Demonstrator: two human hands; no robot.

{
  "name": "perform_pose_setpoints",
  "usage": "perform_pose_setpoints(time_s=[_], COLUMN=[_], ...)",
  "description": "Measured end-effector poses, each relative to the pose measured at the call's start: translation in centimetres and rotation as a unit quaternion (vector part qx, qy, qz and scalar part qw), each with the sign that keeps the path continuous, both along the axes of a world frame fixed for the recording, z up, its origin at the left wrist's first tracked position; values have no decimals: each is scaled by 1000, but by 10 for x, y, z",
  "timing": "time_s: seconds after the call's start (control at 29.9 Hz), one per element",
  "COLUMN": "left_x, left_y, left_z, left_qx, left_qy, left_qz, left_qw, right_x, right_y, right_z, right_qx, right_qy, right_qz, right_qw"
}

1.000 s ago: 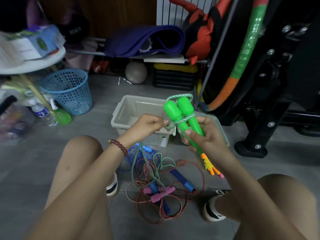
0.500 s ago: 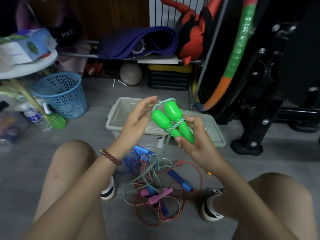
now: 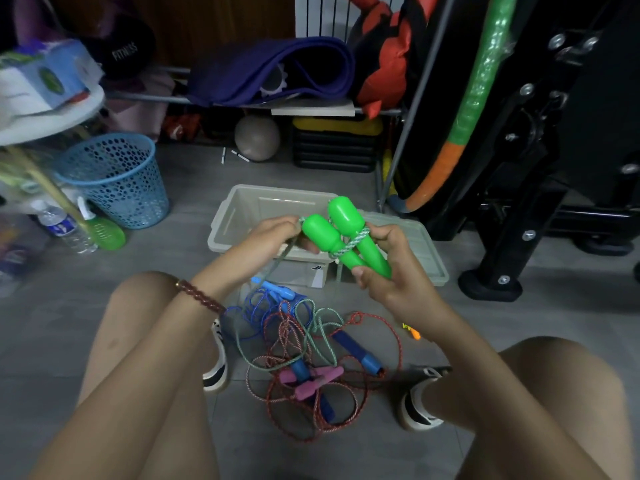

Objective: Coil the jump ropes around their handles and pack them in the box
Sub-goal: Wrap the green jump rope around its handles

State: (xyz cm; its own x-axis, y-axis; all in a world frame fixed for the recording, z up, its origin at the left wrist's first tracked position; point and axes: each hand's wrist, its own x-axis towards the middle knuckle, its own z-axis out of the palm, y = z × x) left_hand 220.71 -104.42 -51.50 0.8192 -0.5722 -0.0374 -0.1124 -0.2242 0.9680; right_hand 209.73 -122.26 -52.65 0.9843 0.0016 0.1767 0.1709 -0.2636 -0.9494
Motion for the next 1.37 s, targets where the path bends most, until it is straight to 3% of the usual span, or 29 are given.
perform_pose_setpoints(time_s=[0.07, 0.17, 0.23, 0.4, 0.5, 0.57, 0.7, 0.8, 0.9, 1.04, 1.14, 1.2, 1.27, 1.34, 1.37], left_x=[1, -4, -13, -22, -13, -9, -14, -21, -30, -34, -30, -36, -37, -21, -9], left_y=[1, -7, -15, -22, -16, -10, -4, -6, -16, -20, -15, -18, -20, -12, -4], left_z=[-6, -16, -26, -35, -23, -12, -4, -6, -12, -18, -18, -20, -20, -18, -18], left_qx=[9, -17, 21, 12, -22, -83, -127, -52, 72, 102, 188, 207, 155, 94, 95], left_qy=[-23, 8, -17, -86, -99, -82, -52, -197, -387, -373, -419, -443, -397, -316, -305], left_qz=[7, 70, 55, 65, 130, 163, 37, -11, 20, -12, -31, 15, 95, 182, 215], left_qw=[1000, 997, 998, 994, 986, 980, 990, 979, 919, 922, 888, 872, 900, 926, 923], right_x=[-1, -1, -1, -5, -4, -4, -10, -10, -8, -6, -7, -6, -8, -11, -13], right_y=[0, 1, 1, -4, -13, -20, -18, -9, -4, -2, -9, -8, -13, -24, -30], right_z=[2, 7, 12, 18, 20, 20, 19, 16, 2, -12, -9, -7, -6, -5, -3], right_qx=[50, 107, 157, 343, 369, 344, 301, 215, -33, -170, -237, -224, -227, -300, -343], right_qy=[15, 16, 18, 76, 108, 136, 163, 163, 81, 38, 69, 103, 154, 193, 203], right_qz=[-18, -77, -108, -18, 16, 20, 61, 51, 16, 37, 66, 95, 123, 127, 114], right_qw=[998, 991, 981, 936, 923, 929, 938, 962, 996, 984, 967, 964, 954, 925, 910])
